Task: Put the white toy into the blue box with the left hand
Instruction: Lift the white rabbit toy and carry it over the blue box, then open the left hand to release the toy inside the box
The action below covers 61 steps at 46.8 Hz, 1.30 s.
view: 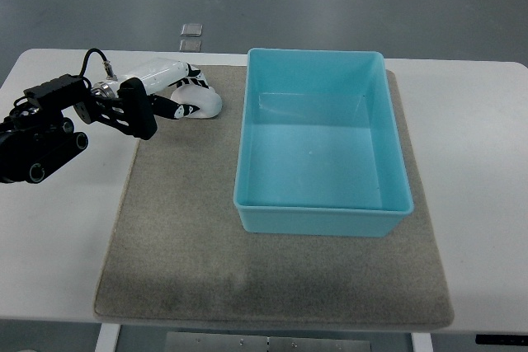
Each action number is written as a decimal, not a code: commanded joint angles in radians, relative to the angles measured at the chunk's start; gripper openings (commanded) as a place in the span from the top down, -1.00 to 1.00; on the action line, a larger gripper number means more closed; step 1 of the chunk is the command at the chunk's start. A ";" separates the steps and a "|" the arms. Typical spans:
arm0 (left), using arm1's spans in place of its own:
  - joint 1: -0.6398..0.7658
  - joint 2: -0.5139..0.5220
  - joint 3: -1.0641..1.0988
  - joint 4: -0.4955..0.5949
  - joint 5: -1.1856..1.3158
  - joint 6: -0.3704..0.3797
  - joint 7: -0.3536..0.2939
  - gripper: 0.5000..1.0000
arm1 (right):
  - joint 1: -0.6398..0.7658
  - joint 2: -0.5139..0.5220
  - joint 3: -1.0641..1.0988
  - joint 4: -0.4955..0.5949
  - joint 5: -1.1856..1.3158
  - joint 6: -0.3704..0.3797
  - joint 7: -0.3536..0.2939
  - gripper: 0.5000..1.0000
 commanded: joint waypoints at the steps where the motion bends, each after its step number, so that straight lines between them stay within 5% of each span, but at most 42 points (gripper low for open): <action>1: -0.024 0.011 -0.014 -0.003 -0.006 0.004 0.000 1.00 | 0.000 0.000 0.000 0.000 0.000 0.000 0.000 -0.74; 31: -0.080 0.040 -0.112 -0.403 -0.008 -0.019 0.002 1.00 | 0.000 0.000 0.000 0.000 0.001 0.000 0.000 -0.74; 51: -0.054 -0.081 0.075 -0.425 0.001 -0.021 0.002 1.00 | 0.000 0.000 0.000 0.000 0.000 0.000 0.000 -0.74; 59: -0.037 -0.090 0.072 -0.425 -0.003 -0.010 -0.001 -0.03 | 0.000 0.000 0.000 0.000 0.000 0.000 0.000 -0.74; 61: -0.034 -0.090 0.072 -0.423 -0.008 -0.010 -0.003 -0.14 | 0.000 0.000 0.000 0.000 0.000 0.000 0.000 -0.74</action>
